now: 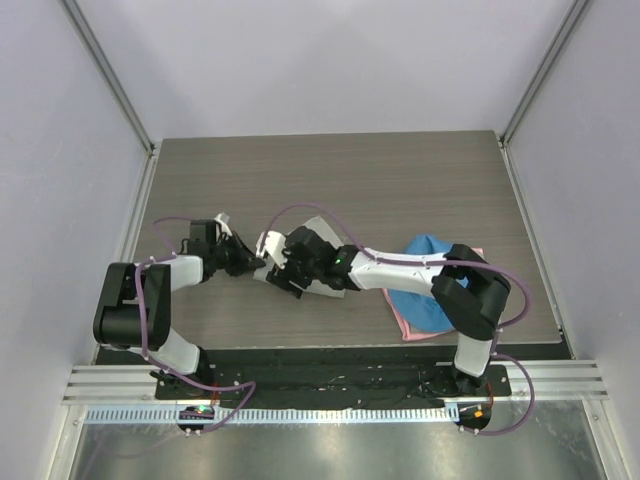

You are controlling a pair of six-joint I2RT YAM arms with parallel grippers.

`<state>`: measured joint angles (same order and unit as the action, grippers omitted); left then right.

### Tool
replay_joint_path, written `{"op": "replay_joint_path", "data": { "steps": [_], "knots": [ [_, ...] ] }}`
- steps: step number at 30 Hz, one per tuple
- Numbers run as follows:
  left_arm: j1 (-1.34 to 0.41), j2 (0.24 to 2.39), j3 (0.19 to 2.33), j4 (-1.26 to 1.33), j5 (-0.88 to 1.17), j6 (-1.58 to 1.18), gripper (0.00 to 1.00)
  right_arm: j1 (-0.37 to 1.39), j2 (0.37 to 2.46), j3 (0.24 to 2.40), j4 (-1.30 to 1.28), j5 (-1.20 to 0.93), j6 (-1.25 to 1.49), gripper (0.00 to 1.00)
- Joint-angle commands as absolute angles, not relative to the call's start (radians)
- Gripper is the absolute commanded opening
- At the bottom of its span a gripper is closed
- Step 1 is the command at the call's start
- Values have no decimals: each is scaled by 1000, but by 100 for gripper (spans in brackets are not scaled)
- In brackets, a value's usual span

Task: Fold the napkin, place the utensils inside, and roll it up
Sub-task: Place the utensil onto the napkin

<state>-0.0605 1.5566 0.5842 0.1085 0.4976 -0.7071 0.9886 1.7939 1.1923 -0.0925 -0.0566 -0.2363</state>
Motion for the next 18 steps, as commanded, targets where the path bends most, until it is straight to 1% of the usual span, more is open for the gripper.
{"op": "replay_joint_path", "data": {
  "steps": [1,7,12,18],
  "knots": [
    [-60,1566,603,71,494,-707,0,1009,1842,1199,-43,74,-328,72],
    [-60,1565,606,63,494,-707,0,1014,1894,1224,-48,51,-351,72],
    [-61,1565,612,58,492,-709,0,1012,1919,1239,-72,31,-357,67],
    [-60,1574,626,57,495,-707,0,1014,1951,1241,-107,14,-356,65]
  ]
}}
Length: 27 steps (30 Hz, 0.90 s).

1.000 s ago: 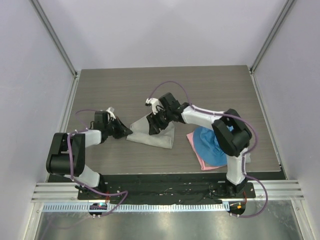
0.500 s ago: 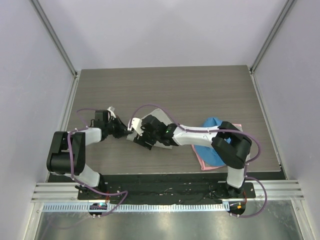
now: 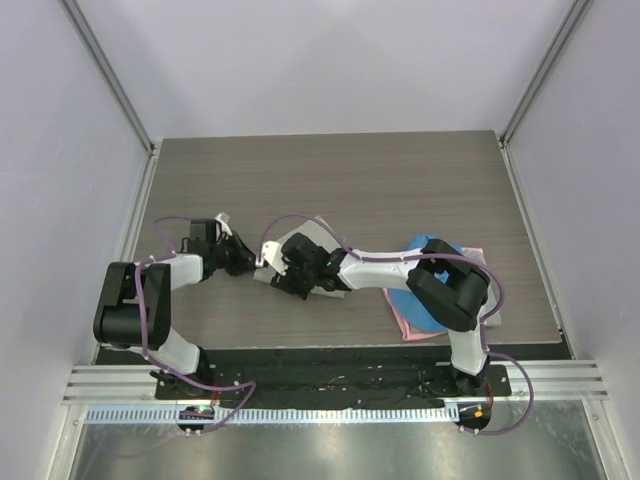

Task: Fold the napkin, place the utensils inside, and roll it up
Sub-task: Place the utensil onto the napkin

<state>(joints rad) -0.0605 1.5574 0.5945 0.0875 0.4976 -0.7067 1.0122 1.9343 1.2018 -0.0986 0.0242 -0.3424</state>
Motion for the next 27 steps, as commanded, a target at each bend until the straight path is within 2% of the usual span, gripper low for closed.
{"op": "replay_joint_path", "data": {
  "steps": [1,3,7,10,11,14,20,27],
  "knots": [
    [-61,1575,627,58,497,-707,0,1014,1957,1246,-115,14,-353,62],
    [-60,1577,632,57,502,-707,0,1011,1977,1253,-133,14,-344,59],
    [-60,1563,632,64,492,-715,1,996,2005,1275,-182,-81,-318,44],
    [-60,1526,637,60,460,-719,28,967,2022,1293,-227,-190,-287,38],
    [-60,1516,638,55,450,-718,39,957,2025,1298,-253,-221,-276,36],
    [-61,1462,637,40,398,-712,56,916,2043,1319,-297,-365,-232,32],
    [-60,1375,604,14,330,-693,65,835,2092,1353,-340,-673,-155,28],
    [-60,1355,552,21,363,-687,65,798,2183,1445,-413,-916,-97,26]
  ]
}}
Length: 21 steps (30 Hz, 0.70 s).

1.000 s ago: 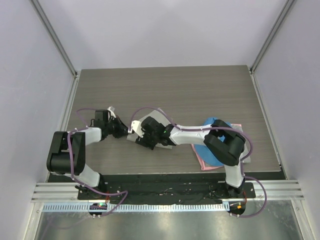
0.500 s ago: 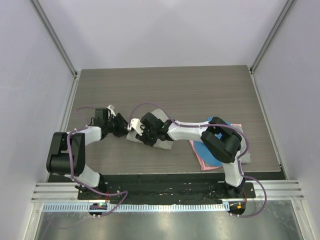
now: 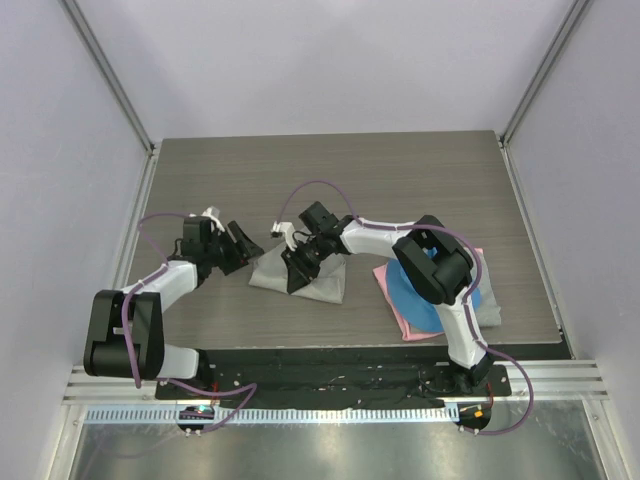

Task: Fold the napkin, place the utensils inside, and roll it up
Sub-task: Place the utensil onto the napkin

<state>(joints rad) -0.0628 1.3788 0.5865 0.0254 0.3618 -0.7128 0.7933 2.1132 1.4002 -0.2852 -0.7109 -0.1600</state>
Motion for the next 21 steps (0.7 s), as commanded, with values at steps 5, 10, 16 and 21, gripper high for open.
{"op": "replay_joint_path", "data": {
  "steps": [5,10,16,21],
  "knots": [
    [-60,1350,515,40,397,-687,60,775,2238,1494,-431,-942,-54,26],
    [-60,1344,473,64,442,-707,51,747,2273,1528,-448,-946,-15,26],
    [-60,1333,440,89,457,-719,36,736,2313,1562,-462,-931,-2,26],
    [-60,1367,442,98,456,-726,11,733,2299,1577,-460,-914,-2,30]
  ]
}}
